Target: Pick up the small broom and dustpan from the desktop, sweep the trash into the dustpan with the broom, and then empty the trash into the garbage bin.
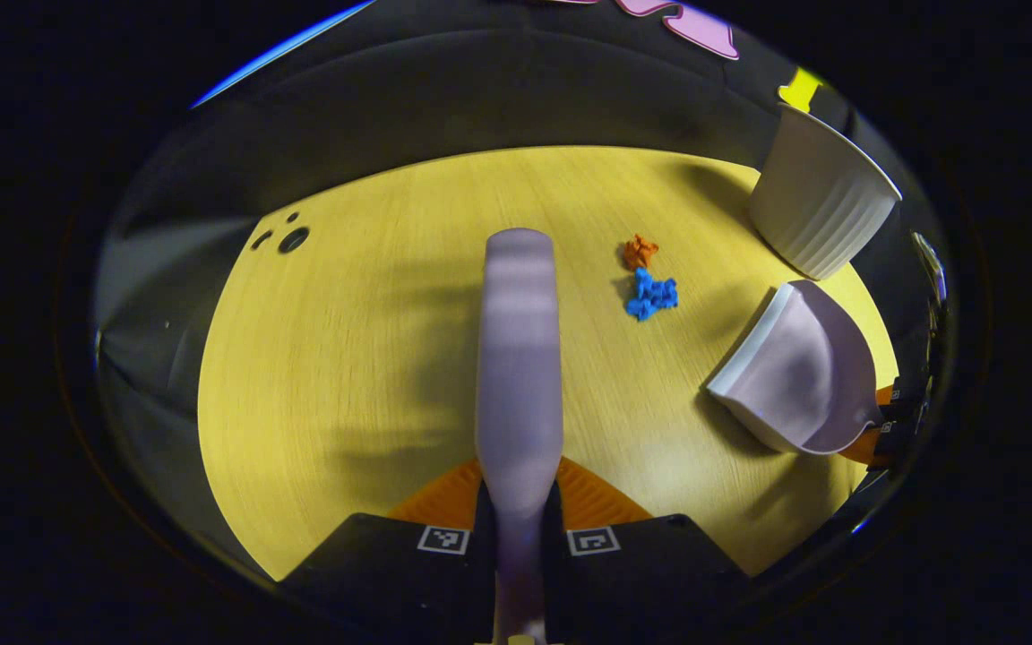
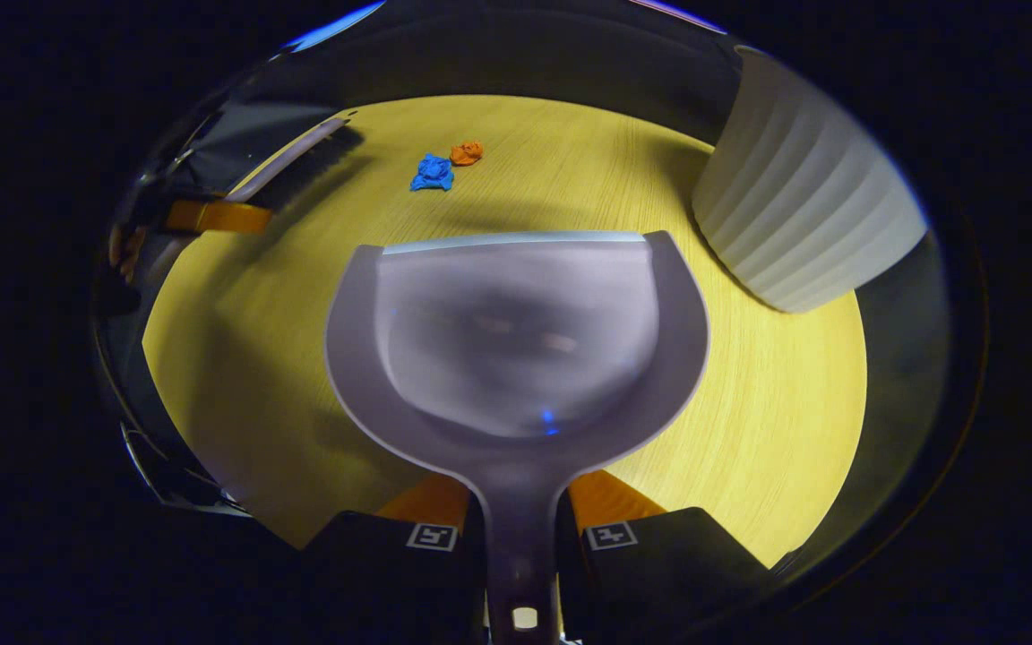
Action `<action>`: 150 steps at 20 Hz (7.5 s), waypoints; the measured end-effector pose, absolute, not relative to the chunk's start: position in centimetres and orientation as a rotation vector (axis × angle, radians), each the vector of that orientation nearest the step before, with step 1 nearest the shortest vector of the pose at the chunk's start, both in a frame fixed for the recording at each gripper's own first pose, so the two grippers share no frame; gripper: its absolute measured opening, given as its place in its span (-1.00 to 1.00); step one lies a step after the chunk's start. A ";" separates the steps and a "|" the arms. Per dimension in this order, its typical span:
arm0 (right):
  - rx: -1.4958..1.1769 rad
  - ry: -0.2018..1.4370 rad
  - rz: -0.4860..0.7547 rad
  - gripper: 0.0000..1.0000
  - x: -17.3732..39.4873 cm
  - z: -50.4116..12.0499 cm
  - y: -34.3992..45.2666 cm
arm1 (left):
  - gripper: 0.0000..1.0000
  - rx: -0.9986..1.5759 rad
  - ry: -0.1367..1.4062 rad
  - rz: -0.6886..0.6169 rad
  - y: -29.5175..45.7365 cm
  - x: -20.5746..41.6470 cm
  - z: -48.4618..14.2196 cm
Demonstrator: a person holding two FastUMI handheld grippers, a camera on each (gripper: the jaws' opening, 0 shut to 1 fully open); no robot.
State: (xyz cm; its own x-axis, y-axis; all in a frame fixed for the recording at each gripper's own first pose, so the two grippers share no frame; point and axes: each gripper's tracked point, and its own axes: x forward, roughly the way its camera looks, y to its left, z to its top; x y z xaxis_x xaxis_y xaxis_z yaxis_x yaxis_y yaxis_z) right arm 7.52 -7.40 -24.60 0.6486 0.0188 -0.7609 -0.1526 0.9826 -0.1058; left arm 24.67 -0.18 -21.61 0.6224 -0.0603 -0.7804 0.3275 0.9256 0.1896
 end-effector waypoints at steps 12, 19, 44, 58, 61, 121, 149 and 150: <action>-0.273 0.886 0.233 -0.26 9.6 -23.9 -7.4 | -0.50 0.718 0.930 -0.496 -7.0 34.3 -22.5; -0.322 0.870 0.272 -0.26 9.5 -24.0 -7.0 | -0.49 0.789 1.003 -0.733 -12.2 30.4 -24.7; -0.275 0.777 0.186 -0.26 9.1 -23.1 -6.7 | -0.49 0.272 0.814 -0.577 -13.1 10.6 -21.3; -0.247 0.653 0.147 -0.26 7.8 -17.2 -5.8 | -0.49 0.014 0.715 -0.346 -5.6 -4.2 -22.2; -0.215 0.629 0.145 -0.26 7.7 -16.4 -5.7 | -0.49 0.022 0.704 -0.324 -4.7 -5.6 -22.0; -0.942 0.784 -0.176 -0.26 27.0 -10.2 -40.6 | -0.51 -0.114 0.767 0.009 -11.6 5.8 -15.9; 0.227 0.499 -0.087 -0.27 12.2 -14.8 -15.3 | -0.51 0.003 0.612 -0.206 -5.0 0.3 -17.6; 0.229 0.505 -0.077 -0.26 12.3 -15.7 -14.2 | -0.49 0.009 0.614 -0.208 -5.0 0.6 -17.9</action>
State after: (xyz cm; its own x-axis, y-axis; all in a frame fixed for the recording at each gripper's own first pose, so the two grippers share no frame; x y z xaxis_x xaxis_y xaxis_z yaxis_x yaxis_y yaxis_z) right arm 12.26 -14.16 -15.69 0.8730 -0.0163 -0.4875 0.1288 0.9717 0.1982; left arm 0.62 -4.98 -17.85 0.7969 -0.1911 -0.5730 0.1964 0.9791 -0.0533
